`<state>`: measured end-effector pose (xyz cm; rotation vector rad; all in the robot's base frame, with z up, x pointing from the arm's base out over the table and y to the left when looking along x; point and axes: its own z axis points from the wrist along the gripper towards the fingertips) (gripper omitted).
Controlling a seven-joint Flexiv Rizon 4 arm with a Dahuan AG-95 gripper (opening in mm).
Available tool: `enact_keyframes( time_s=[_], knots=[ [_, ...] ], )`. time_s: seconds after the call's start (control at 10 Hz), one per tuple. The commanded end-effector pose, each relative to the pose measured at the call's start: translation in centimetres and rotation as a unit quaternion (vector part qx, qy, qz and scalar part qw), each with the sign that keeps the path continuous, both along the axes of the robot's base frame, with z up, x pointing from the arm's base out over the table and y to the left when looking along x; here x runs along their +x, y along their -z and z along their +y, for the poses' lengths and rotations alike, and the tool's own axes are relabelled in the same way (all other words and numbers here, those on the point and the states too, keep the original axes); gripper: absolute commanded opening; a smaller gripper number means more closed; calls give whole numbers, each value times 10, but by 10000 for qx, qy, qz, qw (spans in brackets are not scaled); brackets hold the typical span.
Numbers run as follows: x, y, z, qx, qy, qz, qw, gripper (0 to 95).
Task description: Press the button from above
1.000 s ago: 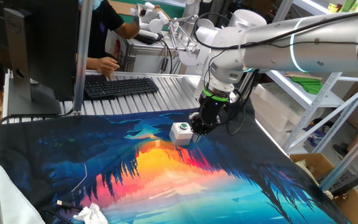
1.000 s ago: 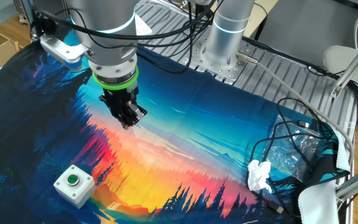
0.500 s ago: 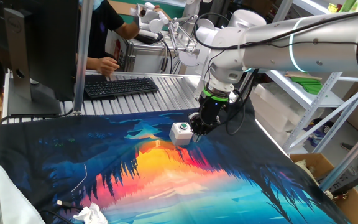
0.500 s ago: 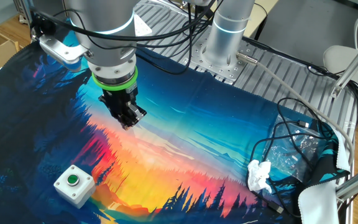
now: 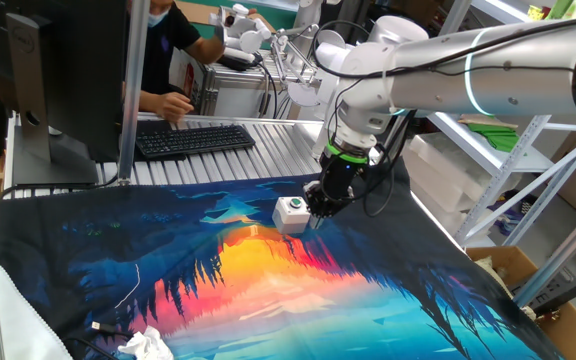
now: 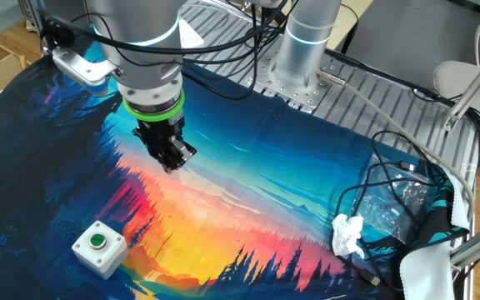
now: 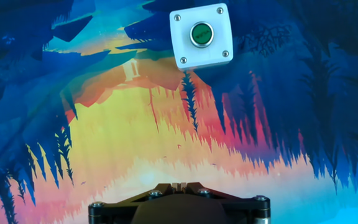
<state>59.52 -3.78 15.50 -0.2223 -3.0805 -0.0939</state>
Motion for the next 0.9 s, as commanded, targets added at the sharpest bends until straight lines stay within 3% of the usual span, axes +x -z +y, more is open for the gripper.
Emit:
enact_keyframes(
  time_s=[0.1, 0.9],
  knots=[
    [0, 0, 1, 12, 8, 17, 10000, 0],
    [0, 0, 2, 7, 44, 111, 9999, 0]
  ],
)
